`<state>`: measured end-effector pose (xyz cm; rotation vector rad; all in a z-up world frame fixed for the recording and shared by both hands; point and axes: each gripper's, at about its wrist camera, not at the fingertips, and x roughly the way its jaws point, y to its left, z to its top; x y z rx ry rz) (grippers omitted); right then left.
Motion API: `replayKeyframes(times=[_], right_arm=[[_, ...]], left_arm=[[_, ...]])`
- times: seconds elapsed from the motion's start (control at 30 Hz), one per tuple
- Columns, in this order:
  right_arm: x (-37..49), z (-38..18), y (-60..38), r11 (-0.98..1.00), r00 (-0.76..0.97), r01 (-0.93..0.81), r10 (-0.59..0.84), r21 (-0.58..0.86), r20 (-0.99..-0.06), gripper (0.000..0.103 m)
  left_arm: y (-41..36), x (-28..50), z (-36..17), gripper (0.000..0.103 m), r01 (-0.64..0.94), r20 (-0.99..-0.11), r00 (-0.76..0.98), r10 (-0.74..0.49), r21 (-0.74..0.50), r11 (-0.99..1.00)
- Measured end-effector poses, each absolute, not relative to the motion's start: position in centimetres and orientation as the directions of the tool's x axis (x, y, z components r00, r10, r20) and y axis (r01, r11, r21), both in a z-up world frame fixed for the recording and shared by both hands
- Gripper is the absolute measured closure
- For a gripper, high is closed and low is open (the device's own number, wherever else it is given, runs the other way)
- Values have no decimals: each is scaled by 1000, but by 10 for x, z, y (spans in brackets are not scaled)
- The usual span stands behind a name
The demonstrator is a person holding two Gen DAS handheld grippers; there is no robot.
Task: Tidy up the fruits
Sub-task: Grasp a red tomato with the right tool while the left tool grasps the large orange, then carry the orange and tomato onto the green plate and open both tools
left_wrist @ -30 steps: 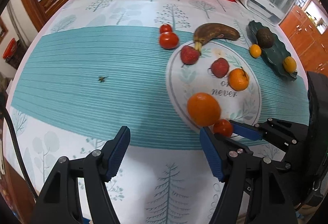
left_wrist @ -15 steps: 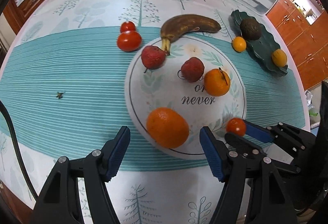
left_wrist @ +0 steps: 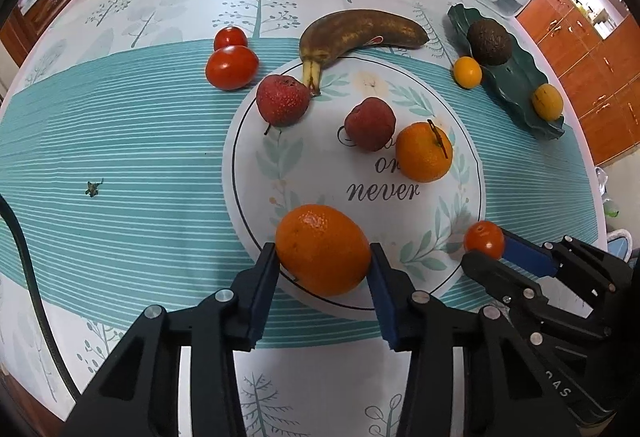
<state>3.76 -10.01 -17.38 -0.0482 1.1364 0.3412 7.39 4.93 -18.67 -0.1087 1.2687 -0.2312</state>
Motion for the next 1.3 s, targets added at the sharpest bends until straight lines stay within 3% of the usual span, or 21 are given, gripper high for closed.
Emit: replayKeyframes(times=[0.23,0.6,1.03,1.3], right_arm=[[36,-158,-106,950,410,-281,245,134,-879,77],[35,-116,-147,970,514,-190,228,150,-827,77],[65,-64,-236,993,637,21,75,115,-767,77],[120,-47,-307,986,656,138,-16,98,-754,77]], left_arm=[[40,72,-176,62,160,-930,303,-206,-163,974],[-4,85,-106,62,306,-888,376,-264,-150,940],[-102,149,-21,62,506,-820,469,-327,-54,861],[-161,193,-25,62,559,-821,449,-352,-50,828]])
